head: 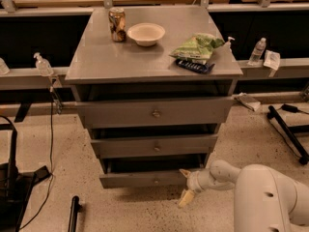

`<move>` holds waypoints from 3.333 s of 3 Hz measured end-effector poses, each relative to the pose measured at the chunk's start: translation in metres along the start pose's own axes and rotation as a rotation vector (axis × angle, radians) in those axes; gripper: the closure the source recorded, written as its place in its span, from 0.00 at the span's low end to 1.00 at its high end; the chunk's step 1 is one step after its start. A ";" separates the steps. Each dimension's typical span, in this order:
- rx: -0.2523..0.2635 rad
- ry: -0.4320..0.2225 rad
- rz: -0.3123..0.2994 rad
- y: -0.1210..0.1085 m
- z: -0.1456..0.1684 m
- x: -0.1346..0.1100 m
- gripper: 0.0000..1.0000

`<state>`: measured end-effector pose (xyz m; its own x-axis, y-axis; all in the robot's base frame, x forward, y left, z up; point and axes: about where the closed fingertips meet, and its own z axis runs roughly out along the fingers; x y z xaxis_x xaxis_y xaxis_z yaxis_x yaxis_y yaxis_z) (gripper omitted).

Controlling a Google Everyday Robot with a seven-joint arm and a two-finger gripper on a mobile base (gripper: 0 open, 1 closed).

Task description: Open bottom drawer

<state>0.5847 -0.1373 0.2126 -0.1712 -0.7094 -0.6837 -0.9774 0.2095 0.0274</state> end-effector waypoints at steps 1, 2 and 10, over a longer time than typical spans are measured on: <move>0.057 0.033 -0.060 -0.017 -0.003 -0.006 0.00; 0.111 0.109 -0.115 -0.048 -0.007 -0.003 0.00; 0.100 0.135 -0.030 -0.076 0.004 0.051 0.34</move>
Offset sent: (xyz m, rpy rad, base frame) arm 0.0786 -0.0304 0.0091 -0.2425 -0.1860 0.0144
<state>0.6507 -0.1871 0.1725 -0.1639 -0.7989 -0.5788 -0.9663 0.2479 -0.0686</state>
